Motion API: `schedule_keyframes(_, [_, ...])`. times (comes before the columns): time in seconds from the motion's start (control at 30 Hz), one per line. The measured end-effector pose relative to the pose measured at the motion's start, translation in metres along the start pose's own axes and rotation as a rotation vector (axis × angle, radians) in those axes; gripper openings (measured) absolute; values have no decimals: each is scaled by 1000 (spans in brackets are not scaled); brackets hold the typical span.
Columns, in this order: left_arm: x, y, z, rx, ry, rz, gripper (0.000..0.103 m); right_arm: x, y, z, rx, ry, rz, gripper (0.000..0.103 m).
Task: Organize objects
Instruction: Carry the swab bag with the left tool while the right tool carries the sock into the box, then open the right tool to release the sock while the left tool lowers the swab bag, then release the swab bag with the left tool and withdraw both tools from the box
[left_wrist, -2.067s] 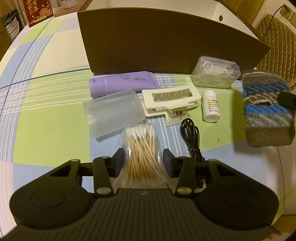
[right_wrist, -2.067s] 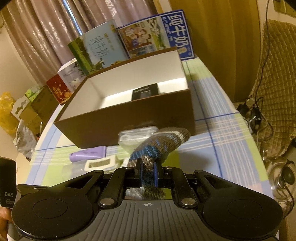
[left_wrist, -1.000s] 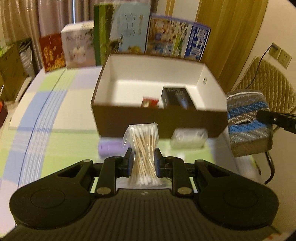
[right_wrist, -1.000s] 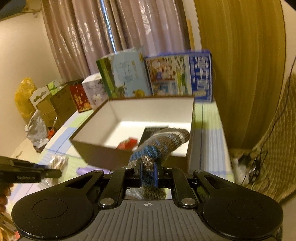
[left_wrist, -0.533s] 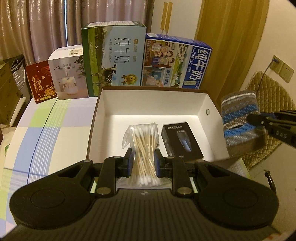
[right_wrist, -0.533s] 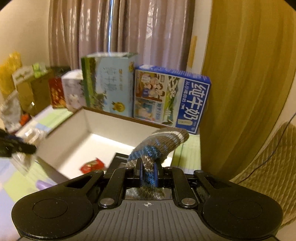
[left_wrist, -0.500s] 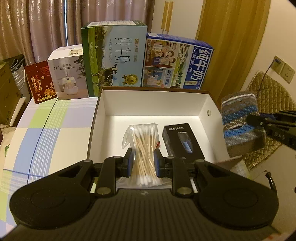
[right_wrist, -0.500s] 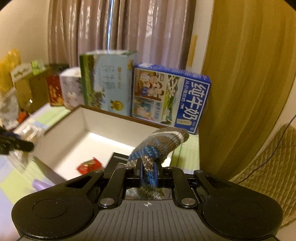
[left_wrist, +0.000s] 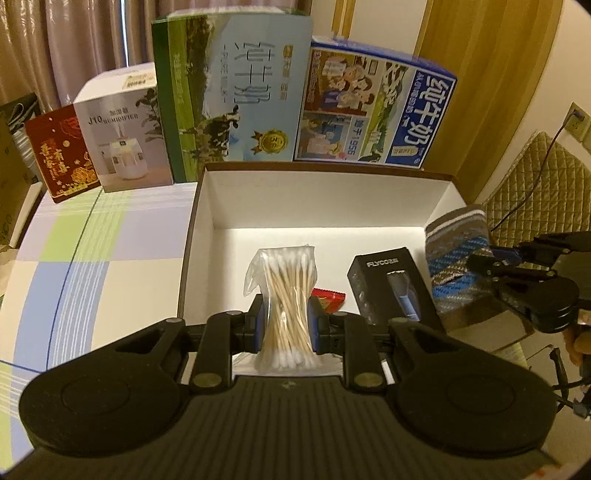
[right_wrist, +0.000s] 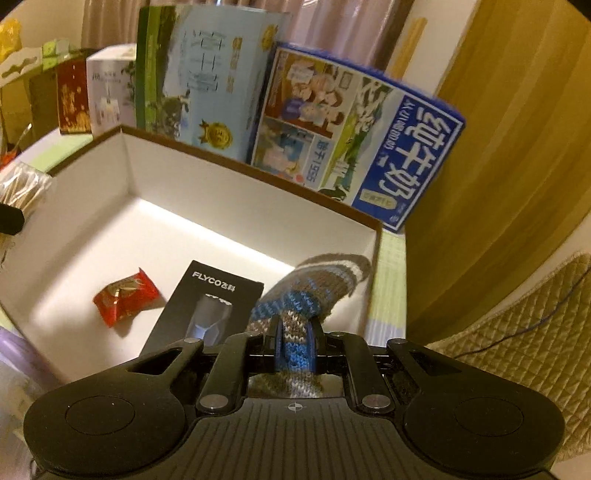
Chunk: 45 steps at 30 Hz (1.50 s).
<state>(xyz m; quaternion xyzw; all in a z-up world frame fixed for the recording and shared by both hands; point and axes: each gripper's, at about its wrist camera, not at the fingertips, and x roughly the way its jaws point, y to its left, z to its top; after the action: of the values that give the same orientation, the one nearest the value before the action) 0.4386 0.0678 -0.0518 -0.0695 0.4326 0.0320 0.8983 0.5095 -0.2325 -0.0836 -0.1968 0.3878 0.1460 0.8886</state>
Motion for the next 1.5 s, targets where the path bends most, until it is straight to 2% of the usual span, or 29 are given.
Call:
schedule_keyframes(0.07, [8,1,2,4,13,-2,19,8,1,2,-12,5,-15,38])
schedule_keyframes(0.13, [16,2,3,11,26,-6,19,9,-2,1,17,-7,-7,47])
schedule_keyframes(0.63, [73,-2,9,83,138,8,20,8,-27,2,225,-4,136,49])
schedule_keyframes(0.7, [78,-3,10,96,142,14,20,8,-28,1,243,-1,146,50])
schedule_keyframes(0.77, [82,-3,10,107,141,23,20,7,-29,0,259,-1,152,57])
schedule_keyframes(0.87, [86,-5,10,124,143,25,29,4,-30,-2,275,-8,162,66])
schedule_keyframes(0.9, [87,-6,10,133,141,32,36,3,-30,-3,280,-11,164,67])
schedule_keyframes(0.97, [86,-7,9,143,137,38,38,0,-29,-4,288,-11,176,74])
schedule_keyframes(1.07, [83,-6,7,139,139,32,43,-4,-27,-6,296,-11,190,80])
schedule_keyframes(1.2, [74,-4,6,130,138,30,54,-9,-23,-11,303,1,208,83])
schedule_keyframes(1.5, [41,-2,2,111,114,6,55,-28,-24,-19,364,-4,239,86])
